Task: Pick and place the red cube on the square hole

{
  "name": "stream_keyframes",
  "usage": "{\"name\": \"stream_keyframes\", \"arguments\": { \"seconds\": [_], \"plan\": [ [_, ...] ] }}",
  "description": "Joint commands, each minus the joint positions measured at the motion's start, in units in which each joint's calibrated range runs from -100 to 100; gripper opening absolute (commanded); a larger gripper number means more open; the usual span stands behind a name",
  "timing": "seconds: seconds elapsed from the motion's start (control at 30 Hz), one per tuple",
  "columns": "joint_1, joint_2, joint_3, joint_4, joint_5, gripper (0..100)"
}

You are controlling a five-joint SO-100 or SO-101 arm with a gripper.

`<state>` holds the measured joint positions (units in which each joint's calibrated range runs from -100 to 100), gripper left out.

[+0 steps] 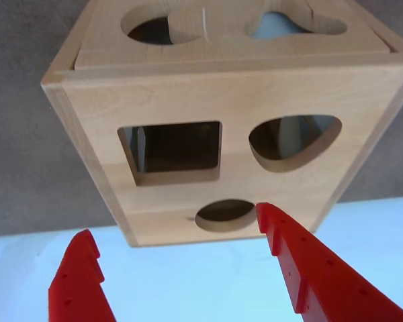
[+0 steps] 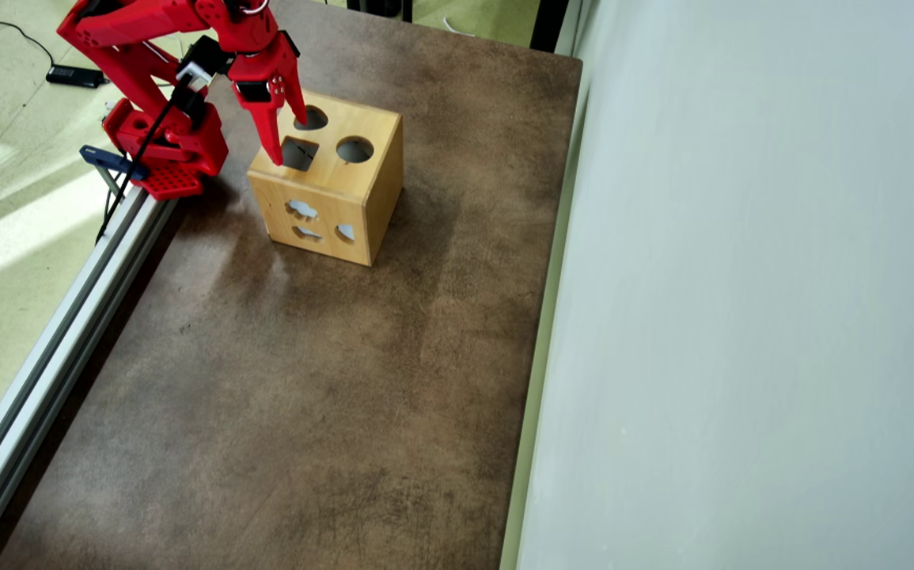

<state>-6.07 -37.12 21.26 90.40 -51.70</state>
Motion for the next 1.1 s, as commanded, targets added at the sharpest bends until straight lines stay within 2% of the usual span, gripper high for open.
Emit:
{"name": "stream_keyframes", "arguments": {
  "seconds": [0.0, 1.07],
  "plan": [
    [-0.17, -1.31, -3.46, -0.05, 0.05, 36],
    [-0.17, -5.39, -2.48, -1.01, 0.1, 37]
  ]
}}
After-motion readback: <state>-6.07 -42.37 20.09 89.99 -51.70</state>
